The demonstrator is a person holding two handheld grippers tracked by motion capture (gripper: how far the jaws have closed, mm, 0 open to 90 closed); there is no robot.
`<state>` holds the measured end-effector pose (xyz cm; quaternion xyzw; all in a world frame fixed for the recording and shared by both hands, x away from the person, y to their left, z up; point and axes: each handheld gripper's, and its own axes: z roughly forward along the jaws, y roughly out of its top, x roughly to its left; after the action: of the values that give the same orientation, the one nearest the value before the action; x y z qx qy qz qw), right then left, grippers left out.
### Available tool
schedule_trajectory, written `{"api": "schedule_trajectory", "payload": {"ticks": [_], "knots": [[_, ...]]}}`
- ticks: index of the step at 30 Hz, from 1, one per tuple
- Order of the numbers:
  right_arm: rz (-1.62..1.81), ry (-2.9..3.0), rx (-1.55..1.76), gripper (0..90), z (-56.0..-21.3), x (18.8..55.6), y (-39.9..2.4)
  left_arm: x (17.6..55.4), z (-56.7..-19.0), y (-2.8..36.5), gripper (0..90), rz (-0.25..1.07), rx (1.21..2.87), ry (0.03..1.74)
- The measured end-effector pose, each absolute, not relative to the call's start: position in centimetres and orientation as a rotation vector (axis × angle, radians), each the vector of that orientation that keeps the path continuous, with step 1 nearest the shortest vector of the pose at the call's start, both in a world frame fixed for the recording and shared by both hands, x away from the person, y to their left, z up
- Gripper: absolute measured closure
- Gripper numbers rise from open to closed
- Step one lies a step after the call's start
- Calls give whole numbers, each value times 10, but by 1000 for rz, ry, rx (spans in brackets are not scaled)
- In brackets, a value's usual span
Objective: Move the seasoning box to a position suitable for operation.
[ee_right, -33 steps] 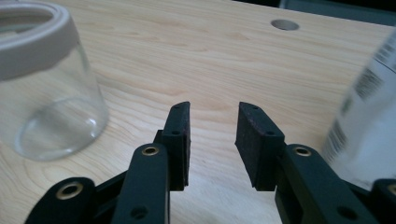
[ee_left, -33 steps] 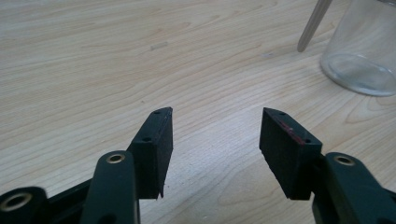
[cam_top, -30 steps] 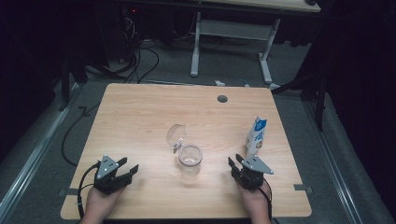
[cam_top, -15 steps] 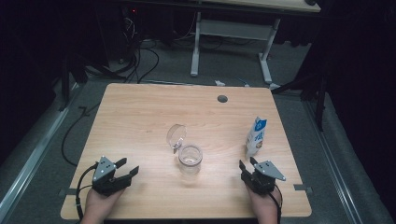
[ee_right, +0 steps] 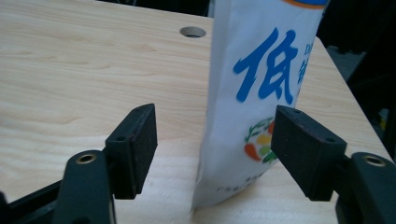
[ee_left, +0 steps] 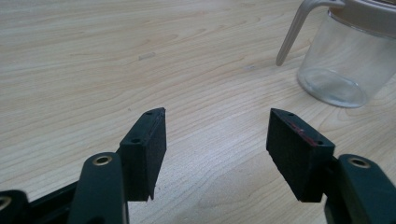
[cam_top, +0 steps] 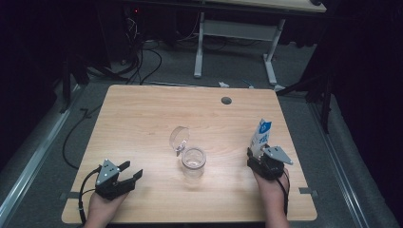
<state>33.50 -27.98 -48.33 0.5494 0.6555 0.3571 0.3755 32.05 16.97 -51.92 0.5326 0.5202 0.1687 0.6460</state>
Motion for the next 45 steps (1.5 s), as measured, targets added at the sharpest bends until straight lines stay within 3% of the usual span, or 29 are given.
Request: {"api": "schedule_trajectory", "payload": {"ticks": [4,10,14,20,26,39,42,45], "knots": [[868,1665,1440,305,-480,350,-282,320,-521,168,387,400,1234,1167],[862,1648,1464,385,-477,356,-285,317,-522,164,387,402,1246,1156],[875,1635,1436,534,-474,349,-290,316,-521,164,384,410,1261,1154],[891,1649,1428,637,-474,344,-294,315,-521,162,382,413,1260,1157],[873,1690,1395,864,-473,340,-295,315,-521,162,382,420,1263,1155],[946,1727,1383,900,-474,326,-304,317,-523,163,381,408,1260,1166],[949,1709,1398,887,-474,327,-307,316,-522,162,381,406,1259,1168],[946,1689,1410,815,-472,328,-306,316,-522,163,381,406,1258,1164]]}}
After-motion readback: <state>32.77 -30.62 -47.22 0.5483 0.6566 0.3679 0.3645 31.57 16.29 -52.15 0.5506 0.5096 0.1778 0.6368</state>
